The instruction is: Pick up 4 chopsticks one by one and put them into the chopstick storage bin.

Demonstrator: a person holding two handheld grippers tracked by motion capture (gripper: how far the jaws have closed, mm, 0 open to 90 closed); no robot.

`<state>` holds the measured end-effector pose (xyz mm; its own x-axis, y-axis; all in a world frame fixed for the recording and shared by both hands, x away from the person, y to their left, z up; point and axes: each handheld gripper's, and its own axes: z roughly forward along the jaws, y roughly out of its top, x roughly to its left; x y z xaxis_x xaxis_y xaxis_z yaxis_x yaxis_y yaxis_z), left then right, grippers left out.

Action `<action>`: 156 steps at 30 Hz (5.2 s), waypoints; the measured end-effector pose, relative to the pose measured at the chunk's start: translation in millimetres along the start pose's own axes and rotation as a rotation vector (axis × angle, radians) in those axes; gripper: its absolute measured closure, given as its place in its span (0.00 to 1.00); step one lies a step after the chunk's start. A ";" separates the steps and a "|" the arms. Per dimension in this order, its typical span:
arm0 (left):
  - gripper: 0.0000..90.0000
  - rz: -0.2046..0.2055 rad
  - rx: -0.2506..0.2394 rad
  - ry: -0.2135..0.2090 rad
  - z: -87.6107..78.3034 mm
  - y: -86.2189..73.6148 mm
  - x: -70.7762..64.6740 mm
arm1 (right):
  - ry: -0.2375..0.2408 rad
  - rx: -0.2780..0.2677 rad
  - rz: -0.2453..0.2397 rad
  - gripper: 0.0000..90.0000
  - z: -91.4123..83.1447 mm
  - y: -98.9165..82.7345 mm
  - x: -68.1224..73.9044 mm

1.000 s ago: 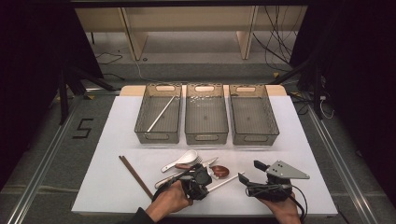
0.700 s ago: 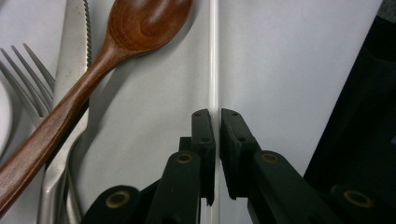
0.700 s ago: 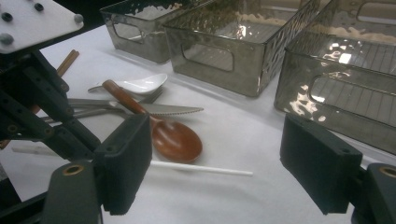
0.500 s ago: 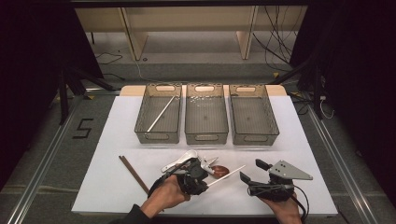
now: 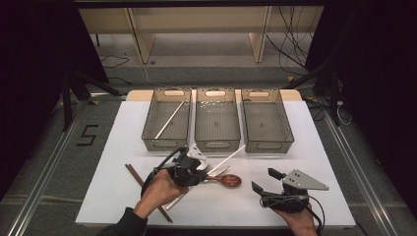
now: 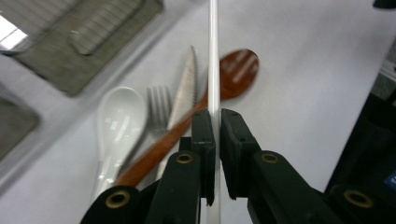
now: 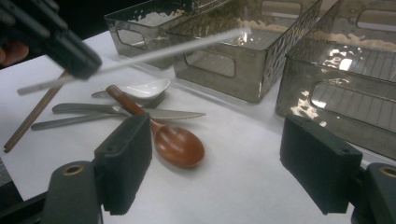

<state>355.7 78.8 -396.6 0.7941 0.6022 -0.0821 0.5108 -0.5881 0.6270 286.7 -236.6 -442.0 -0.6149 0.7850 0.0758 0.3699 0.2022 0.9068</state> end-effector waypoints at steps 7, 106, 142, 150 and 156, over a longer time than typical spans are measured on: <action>0.93 -0.078 -0.065 0.053 -17.4 -3.6 30.9 | 0.001 -0.001 0.000 0.29 0.1 0.1 0.3; 0.39 -0.191 -0.145 0.240 -45.4 24.9 156.1 | 0.013 0.005 0.009 0.29 1.1 -0.8 -0.2; 0.27 0.108 0.099 0.114 -61.4 -68.7 100.3 | 0.012 0.009 0.008 0.29 1.8 -1.0 0.6; 0.28 0.130 0.136 0.098 -57.8 -82.0 97.7 | 0.012 0.012 0.005 0.29 2.3 -1.2 1.0; 0.28 0.162 0.166 0.083 -53.9 -92.5 95.0 | 0.012 0.011 0.007 0.29 2.3 -1.2 0.7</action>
<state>366.1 219.6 -420.6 0.8440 0.5308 0.0773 0.4313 -0.7571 0.4906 287.4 -235.0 -443.9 -0.6204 0.7794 0.0875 0.3819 0.2028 0.9017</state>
